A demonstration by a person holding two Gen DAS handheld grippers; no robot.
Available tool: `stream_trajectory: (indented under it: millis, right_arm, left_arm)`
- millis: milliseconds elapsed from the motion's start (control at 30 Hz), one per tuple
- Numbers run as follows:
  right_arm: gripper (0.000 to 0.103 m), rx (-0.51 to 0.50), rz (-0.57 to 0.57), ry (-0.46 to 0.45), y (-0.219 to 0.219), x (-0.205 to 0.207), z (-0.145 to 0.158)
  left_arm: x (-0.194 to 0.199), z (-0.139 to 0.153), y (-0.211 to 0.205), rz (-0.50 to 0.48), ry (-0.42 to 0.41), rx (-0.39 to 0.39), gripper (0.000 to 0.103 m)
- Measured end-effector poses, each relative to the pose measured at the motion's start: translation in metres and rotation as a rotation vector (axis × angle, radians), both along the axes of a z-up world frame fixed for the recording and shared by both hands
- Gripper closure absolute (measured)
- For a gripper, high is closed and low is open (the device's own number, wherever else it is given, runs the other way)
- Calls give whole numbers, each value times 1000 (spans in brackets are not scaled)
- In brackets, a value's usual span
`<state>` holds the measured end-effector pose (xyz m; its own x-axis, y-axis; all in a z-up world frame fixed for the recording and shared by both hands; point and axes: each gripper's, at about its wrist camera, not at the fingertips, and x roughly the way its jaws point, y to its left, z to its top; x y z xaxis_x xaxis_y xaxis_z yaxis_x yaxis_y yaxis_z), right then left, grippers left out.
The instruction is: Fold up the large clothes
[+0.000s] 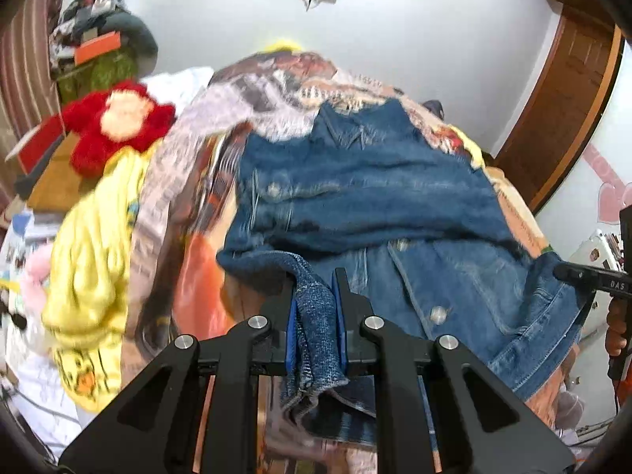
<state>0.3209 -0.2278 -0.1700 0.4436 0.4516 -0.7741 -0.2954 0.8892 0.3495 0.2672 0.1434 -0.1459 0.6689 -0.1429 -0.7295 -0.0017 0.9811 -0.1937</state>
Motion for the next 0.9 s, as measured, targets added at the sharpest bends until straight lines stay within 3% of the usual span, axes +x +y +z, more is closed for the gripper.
stream_trajectory:
  millis: [167, 400, 567, 733, 900]
  right_arm:
    - [87, -12, -19, -114, -1, 39, 32]
    - [87, -66, -129, -207, -14, 124, 53]
    - [87, -113, -181, -211, -15, 189, 44]
    - [87, -202, -179, -182, -1, 240, 12]
    - [87, -231, -210, -176, -3, 278, -5]
  left_arm:
    - [32, 29, 7, 27, -80, 4, 88]
    - [105, 46, 42, 134, -117, -81, 88]
    - [175, 20, 64, 177, -50, -142, 88]
    - [231, -19, 60, 204, 46, -81, 88]
    - [265, -44, 61, 225, 88, -33, 88]
